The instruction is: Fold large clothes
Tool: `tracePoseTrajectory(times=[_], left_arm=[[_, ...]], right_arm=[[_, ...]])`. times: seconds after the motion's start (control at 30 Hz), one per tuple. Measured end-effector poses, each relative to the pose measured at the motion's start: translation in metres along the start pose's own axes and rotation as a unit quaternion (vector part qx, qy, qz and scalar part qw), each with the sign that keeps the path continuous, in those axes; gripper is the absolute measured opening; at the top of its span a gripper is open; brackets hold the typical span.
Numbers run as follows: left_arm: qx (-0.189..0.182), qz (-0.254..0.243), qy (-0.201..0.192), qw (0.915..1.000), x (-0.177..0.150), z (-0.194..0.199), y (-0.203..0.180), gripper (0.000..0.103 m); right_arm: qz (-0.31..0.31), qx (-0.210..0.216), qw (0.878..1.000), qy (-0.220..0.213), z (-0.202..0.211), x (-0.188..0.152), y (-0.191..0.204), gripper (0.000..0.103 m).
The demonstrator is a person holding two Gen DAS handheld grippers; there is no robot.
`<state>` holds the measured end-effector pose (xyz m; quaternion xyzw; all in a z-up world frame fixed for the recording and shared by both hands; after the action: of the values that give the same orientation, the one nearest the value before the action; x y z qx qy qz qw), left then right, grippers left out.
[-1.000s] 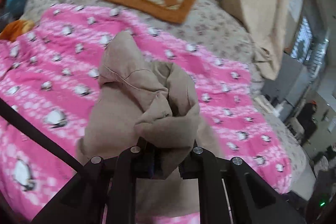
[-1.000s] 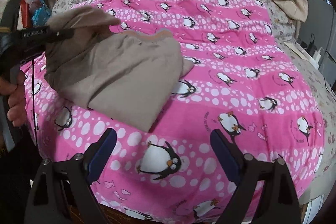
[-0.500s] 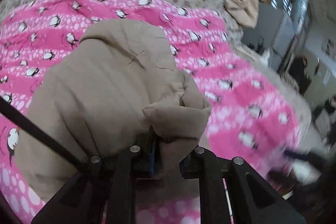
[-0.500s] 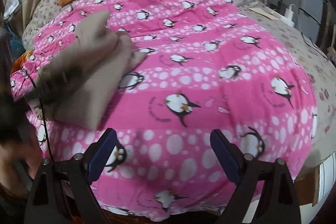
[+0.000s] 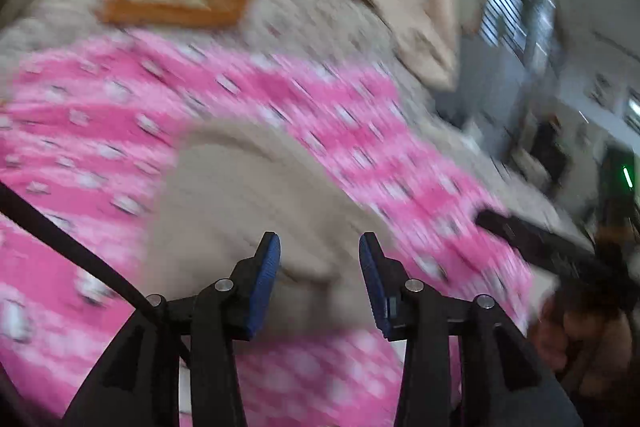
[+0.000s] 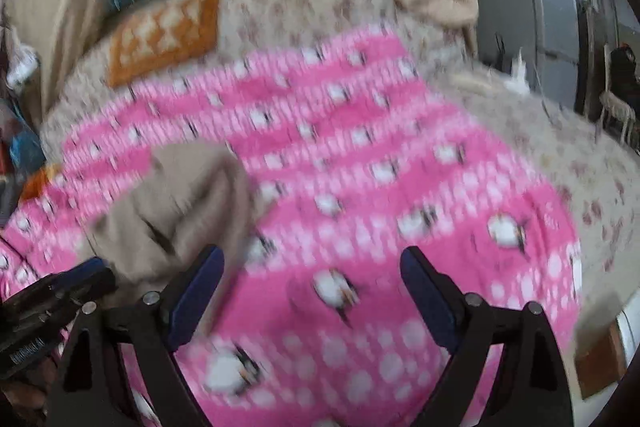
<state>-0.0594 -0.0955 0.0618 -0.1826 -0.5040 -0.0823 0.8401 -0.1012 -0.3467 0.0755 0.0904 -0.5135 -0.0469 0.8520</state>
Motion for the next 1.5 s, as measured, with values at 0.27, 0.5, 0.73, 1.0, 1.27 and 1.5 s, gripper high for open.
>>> tracePoseTrajectory(times=[0.27,0.5,0.73,1.0,1.27,1.5], left_arm=[[0.065,0.1,0.125,0.9849,-0.011,-0.065,0.074,0.0],[0.059,0.065,0.167,0.982,-0.037,-0.068,0.058,0.0],[0.035,0.106,0.157,0.9814,-0.018,-0.068,0.071,0.0],[0.041,0.097,0.165,0.9807,-0.034,-0.077,0.068,0.0],[0.055,0.076,0.134,0.9865,-0.02,-0.074,0.06,0.0],[0.082,0.093,0.105,0.9866,0.065,-0.109,0.075,0.004]], right_arm=[[0.081,0.132,0.981,0.115,-0.096,0.012,0.1,0.027],[0.044,0.048,0.969,0.238,-0.13,-0.04,0.059,0.022],[0.018,0.068,0.991,0.112,-0.113,0.05,0.077,0.022],[0.015,0.089,0.972,0.218,-0.252,0.062,0.099,0.022],[-0.093,0.046,0.968,0.227,-0.283,0.019,0.024,0.015],[-0.06,0.032,0.978,0.199,-0.254,0.024,0.028,0.029]])
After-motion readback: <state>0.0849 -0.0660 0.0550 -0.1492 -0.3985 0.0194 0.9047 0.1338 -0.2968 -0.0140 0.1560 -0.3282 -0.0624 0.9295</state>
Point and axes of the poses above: each gripper's, at about its wrist camera, not at the fingertips, and z roughly against the way its jaws point, y to its left, x to its top, the point moved 3 cm from there along -z, roughly the way its jaws point, and after that the axes turned 6 degrees about x, right-handed, at the moved point
